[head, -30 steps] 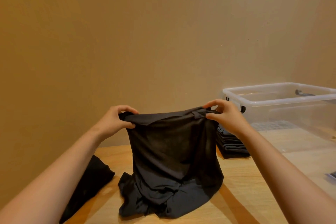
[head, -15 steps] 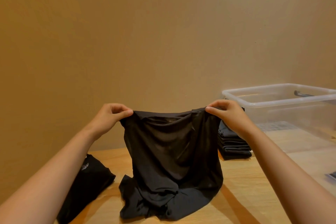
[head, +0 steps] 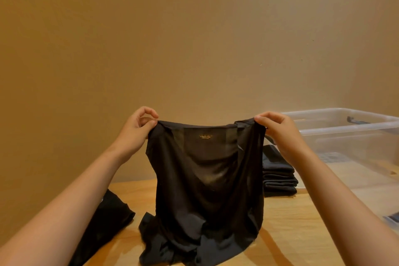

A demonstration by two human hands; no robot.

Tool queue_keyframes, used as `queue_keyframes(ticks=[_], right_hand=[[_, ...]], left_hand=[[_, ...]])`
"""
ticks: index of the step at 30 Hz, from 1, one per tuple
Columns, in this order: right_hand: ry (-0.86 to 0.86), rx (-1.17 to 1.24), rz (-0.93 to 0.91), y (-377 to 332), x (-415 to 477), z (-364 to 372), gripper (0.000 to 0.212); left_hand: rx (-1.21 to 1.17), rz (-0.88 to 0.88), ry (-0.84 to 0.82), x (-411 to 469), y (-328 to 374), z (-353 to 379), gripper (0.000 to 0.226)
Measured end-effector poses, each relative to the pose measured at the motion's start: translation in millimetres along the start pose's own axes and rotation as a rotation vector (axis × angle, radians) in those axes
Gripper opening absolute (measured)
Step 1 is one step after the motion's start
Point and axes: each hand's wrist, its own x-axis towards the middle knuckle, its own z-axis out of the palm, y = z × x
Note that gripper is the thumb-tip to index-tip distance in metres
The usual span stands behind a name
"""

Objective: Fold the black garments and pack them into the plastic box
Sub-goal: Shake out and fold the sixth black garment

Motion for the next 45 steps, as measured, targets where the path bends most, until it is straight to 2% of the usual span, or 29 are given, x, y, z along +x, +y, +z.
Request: queue_keyframes(ticks=[3, 6, 9, 14, 18, 23, 25, 28, 31, 36, 41, 45], right_hand=[[0.046, 0.006, -0.02, -2, -2, 1, 0.02], [0.079, 0.01, -0.027, -1, -2, 3, 0.017], [0.059, -0.012, -0.031, 4, -2, 5, 0.011], [0.019, -0.01, 0.033, 2, -5, 11, 0.032], [-0.029, -0.068, 0.002, 4, -10, 13, 0.002], [-0.039, -0.133, 0.018, 6, -11, 14, 0.016], [-0.037, -0.131, 0.009, 7, -12, 14, 0.014], [-0.025, -0.109, -0.009, 8, -14, 14, 0.007], [-0.013, -0.106, -0.016, 9, -14, 13, 0.009], [0.038, -0.077, -0.008, 8, -10, 14, 0.02], [0.064, -0.103, -0.045, 5, -8, 14, 0.02], [0.087, -0.134, -0.068, 4, -6, 13, 0.019]], left_hand=[[0.05, -0.023, -0.05, -4, 0, 1, 0.029], [0.04, -0.04, -0.095, -9, 1, 2, 0.013], [0.008, -0.059, -0.136, -11, -1, 3, 0.021], [0.067, -0.037, -0.099, -12, -6, 3, 0.016], [0.13, -0.032, -0.085, -12, -11, 0, 0.014], [0.279, -0.032, -0.12, -13, -15, -3, 0.019], [0.321, -0.015, -0.119, -13, -16, -3, 0.016], [0.294, -0.013, -0.119, -13, -19, -6, 0.01], [0.264, -0.015, -0.136, -16, -18, -10, 0.001], [0.178, -0.003, -0.148, -16, -12, -10, 0.008], [0.03, -0.017, -0.092, -12, -5, -13, 0.01], [-0.044, -0.035, -0.113, -11, 0, -15, 0.01]])
